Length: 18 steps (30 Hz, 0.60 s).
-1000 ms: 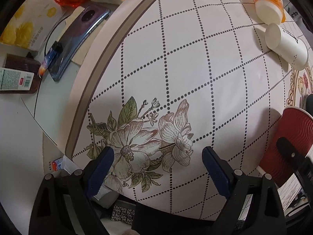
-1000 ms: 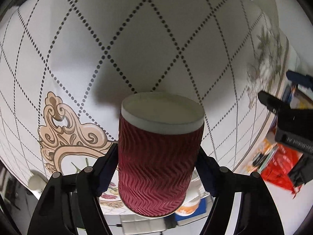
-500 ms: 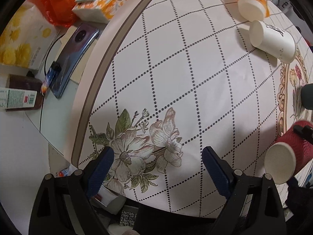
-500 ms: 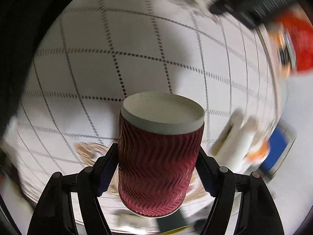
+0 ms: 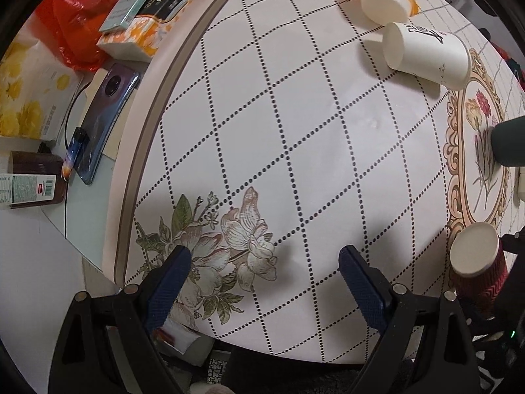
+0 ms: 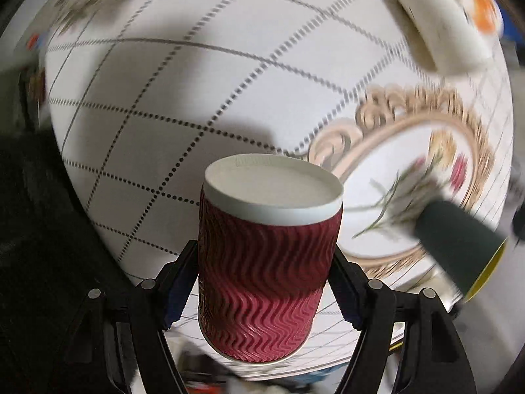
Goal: Flip cup upside down
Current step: 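Rotate the held red cup with the right gripper so its base faces up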
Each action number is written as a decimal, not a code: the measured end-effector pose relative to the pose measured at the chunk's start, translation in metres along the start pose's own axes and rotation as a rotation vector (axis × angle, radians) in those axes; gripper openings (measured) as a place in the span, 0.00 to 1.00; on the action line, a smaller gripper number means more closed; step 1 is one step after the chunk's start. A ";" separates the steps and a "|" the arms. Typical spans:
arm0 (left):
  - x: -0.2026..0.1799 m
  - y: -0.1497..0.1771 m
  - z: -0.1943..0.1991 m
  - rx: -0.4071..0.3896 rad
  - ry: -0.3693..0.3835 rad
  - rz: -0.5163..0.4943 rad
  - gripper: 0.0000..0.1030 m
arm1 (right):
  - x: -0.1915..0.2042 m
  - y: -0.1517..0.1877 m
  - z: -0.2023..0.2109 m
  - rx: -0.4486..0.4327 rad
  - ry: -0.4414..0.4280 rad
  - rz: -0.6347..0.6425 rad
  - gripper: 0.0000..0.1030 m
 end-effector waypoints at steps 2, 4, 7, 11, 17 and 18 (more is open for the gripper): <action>-0.006 0.000 0.002 0.000 -0.003 -0.007 0.90 | -0.007 0.002 -0.005 0.009 -0.054 -0.078 0.74; -0.009 0.000 0.001 0.002 -0.002 -0.012 0.90 | -0.012 0.003 -0.008 0.013 -0.086 -0.126 0.74; -0.007 0.005 -0.005 0.003 -0.003 -0.018 0.89 | -0.023 0.006 -0.014 0.017 -0.163 -0.224 0.75; -0.014 0.012 -0.005 0.003 -0.006 -0.024 0.90 | -0.037 0.006 -0.019 0.025 -0.230 -0.322 0.75; -0.012 0.019 -0.004 0.008 -0.008 -0.029 0.90 | -0.055 0.005 -0.029 0.071 -0.312 -0.428 0.76; -0.012 0.021 -0.005 0.009 -0.008 -0.029 0.90 | -0.060 0.003 -0.029 0.063 -0.312 -0.432 0.77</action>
Point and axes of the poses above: each gripper's, at about its wrist camera, not at the fingertips, and z roughly against the way its jaws point, x to its left, y to its underside, the point moved 1 cm from there along -z, roughly the way its jaws point, and after that the axes turned 2 degrees about -y, right-handed, at the moved point
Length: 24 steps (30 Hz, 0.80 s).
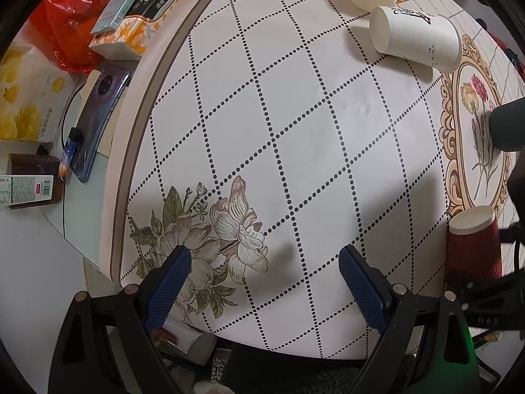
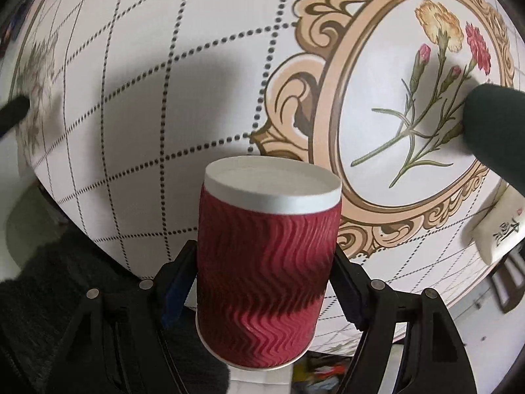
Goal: Flip cup upside down
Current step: 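Rotate the held red cup with the right gripper so its base faces up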
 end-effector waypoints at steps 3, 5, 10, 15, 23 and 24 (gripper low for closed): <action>-0.002 0.002 0.000 0.003 0.000 -0.001 0.90 | -0.020 -0.012 0.004 -0.016 0.008 -0.018 0.80; -0.004 0.003 0.000 0.002 -0.002 -0.004 0.90 | -0.024 -0.017 0.007 -0.027 -0.004 -0.040 0.80; -0.006 0.007 0.000 -0.001 -0.002 -0.007 0.90 | -0.033 -0.030 0.021 -0.090 0.020 -0.062 0.70; -0.010 0.001 0.005 -0.001 0.002 -0.015 0.89 | -0.032 -0.019 0.039 -0.204 0.044 -0.075 0.70; -0.026 -0.009 0.011 -0.011 0.001 -0.061 0.90 | -0.050 0.017 0.084 -0.439 0.021 -0.183 0.70; -0.029 -0.010 0.012 -0.013 0.001 -0.069 0.90 | -0.055 0.022 0.086 -0.474 0.019 -0.201 0.70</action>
Point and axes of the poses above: each gripper's, at about its wrist camera, not at the fingertips, and z roughly against the way its jaws point, x to its left, y to its underside, the point moved 1 cm from there along -z, roughly the way its jaws point, and after that the axes turned 2 degrees about -y, right-handed, at the moved point
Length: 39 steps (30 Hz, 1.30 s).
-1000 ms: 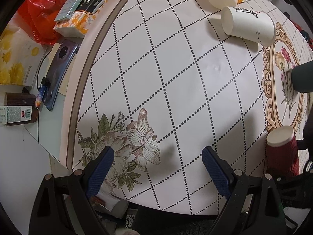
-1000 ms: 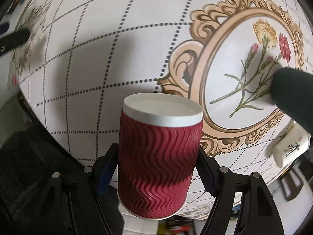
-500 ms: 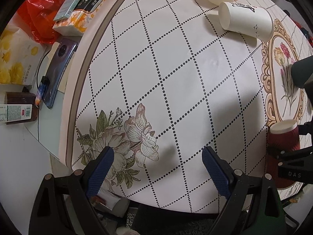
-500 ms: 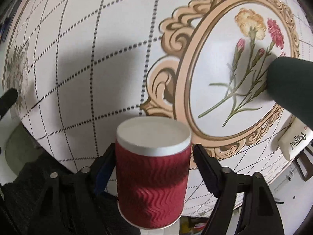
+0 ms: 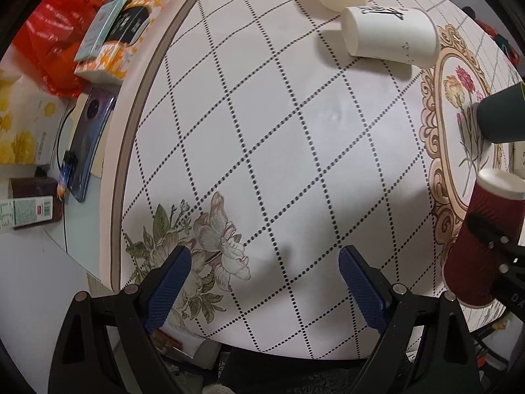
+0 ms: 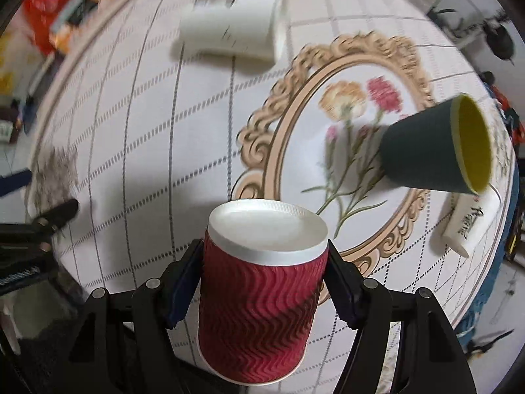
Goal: Flip cup upside down
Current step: 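Rotate the held red cup with the right gripper so its base faces up, then lower the inverted red cup onto the tablecloth and open the right gripper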
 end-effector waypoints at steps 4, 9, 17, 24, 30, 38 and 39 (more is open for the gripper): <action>-0.008 -0.006 0.001 -0.003 -0.004 -0.029 0.90 | -0.011 0.009 0.024 -0.137 0.006 -0.076 0.70; -0.012 -0.012 -0.002 0.006 -0.008 -0.039 0.89 | -0.004 0.004 0.025 -0.332 0.029 -0.180 0.70; -0.011 -0.018 -0.005 0.012 -0.022 -0.060 0.90 | 0.010 0.023 0.012 -0.552 0.069 -0.217 0.70; -0.018 -0.010 -0.006 0.011 -0.015 -0.086 0.90 | 0.025 0.040 0.013 -0.565 0.106 -0.169 0.70; -0.023 -0.001 -0.008 0.006 -0.009 -0.114 0.90 | 0.032 0.054 0.012 -0.551 0.112 -0.170 0.70; -0.034 0.016 -0.002 -0.017 -0.006 -0.155 0.90 | 0.036 0.069 0.006 -0.512 0.127 -0.199 0.70; -0.037 0.019 0.000 -0.023 -0.004 -0.160 0.90 | 0.036 0.071 0.006 -0.504 0.129 -0.210 0.70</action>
Point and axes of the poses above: each gripper's, at about its wrist camera, not at the fingertips, and z roughly against the way its jaws point, x to its left, y to its underside, the point moved 1 cm from there along -z, roughly the way its jaws point, and after that the axes turned 2 degrees about -y, right-handed, at the moved point
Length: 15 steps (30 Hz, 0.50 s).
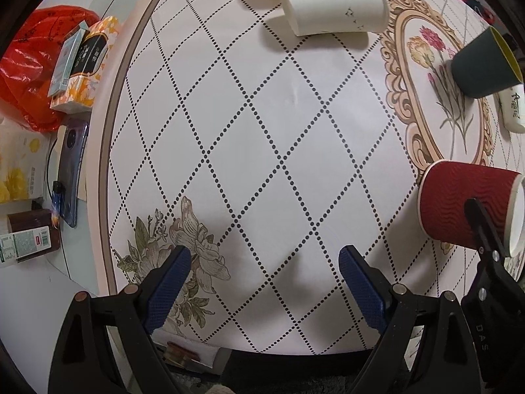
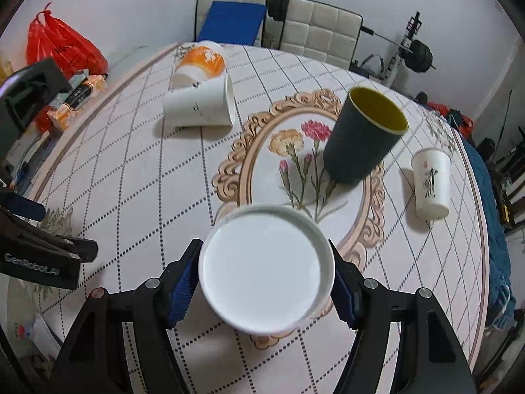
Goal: Flip cup upside down
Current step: 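Lower the inverted red cup onto the tablecloth and open the right gripper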
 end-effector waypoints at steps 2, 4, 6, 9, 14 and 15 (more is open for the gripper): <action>-0.006 0.007 0.005 -0.014 0.008 -0.009 0.90 | -0.001 0.002 0.001 0.014 0.008 -0.016 0.70; -0.007 0.009 0.011 -0.033 0.011 -0.022 0.90 | -0.002 0.003 0.003 0.029 0.010 -0.034 0.71; -0.009 0.013 0.022 -0.067 0.005 -0.039 0.89 | -0.004 0.004 0.008 0.042 0.011 -0.064 0.71; -0.012 0.020 0.044 -0.127 0.002 -0.049 0.90 | -0.010 0.004 0.017 0.081 0.015 -0.118 0.87; -0.012 0.023 0.080 -0.201 0.007 -0.056 0.97 | -0.028 0.011 0.049 0.111 0.003 -0.221 0.92; -0.013 0.025 0.087 -0.216 0.011 -0.056 0.98 | -0.034 0.013 0.061 0.109 0.008 -0.247 0.93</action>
Point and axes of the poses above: each gripper's, at about its wrist camera, not at the fingertips, and z roughly against the way its jaws point, x to its left, y to its underside, the point moved 1 cm from there along -z, roughly the way its jaws point, and after that the axes turned 2 degrees about -y, right-handed, at the moved point
